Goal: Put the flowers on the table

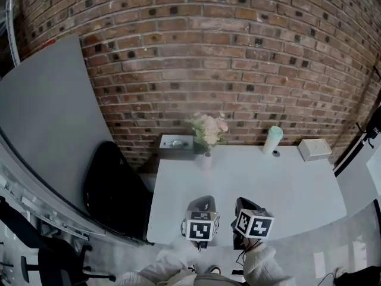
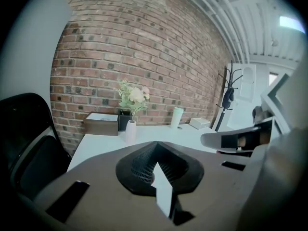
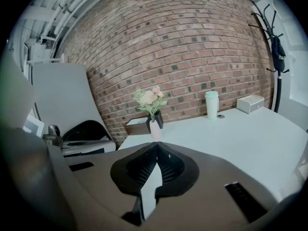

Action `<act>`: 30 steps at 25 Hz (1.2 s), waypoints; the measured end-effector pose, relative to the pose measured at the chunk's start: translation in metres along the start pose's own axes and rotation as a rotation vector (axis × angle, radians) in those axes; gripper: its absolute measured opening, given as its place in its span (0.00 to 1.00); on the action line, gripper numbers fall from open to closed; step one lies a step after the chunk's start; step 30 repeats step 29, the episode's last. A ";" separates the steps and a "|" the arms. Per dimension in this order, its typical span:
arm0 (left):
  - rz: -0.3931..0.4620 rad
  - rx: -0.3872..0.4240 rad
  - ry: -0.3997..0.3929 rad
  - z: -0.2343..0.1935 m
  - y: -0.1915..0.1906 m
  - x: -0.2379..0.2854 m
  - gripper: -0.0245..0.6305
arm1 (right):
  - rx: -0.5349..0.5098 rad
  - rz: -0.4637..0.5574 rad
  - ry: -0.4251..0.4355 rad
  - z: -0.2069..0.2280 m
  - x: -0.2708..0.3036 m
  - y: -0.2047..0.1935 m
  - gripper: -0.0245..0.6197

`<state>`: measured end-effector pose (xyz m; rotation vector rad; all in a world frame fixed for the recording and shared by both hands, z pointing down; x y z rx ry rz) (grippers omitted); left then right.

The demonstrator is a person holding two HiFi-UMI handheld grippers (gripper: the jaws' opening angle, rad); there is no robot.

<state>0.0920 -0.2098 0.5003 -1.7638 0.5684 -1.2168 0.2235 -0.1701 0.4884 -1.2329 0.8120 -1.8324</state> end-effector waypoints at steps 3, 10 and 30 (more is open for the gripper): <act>0.009 0.009 0.030 0.003 0.000 -0.001 0.05 | -0.001 -0.019 0.023 0.003 0.004 -0.005 0.07; 0.016 0.008 0.078 0.003 0.001 -0.003 0.05 | 0.001 0.003 0.030 0.008 0.002 0.000 0.07; 0.038 0.022 0.094 -0.005 0.007 -0.008 0.05 | -0.007 0.019 0.065 0.003 0.000 0.009 0.07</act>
Point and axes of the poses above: the fingertips, and each gripper's own axes: x forward along the fingers, z to its right, y out of its top, the point moved 4 cm from there along -x, backward along the fingers, and after that the axes turned 12 degrees about y, right-handed, at the moved point
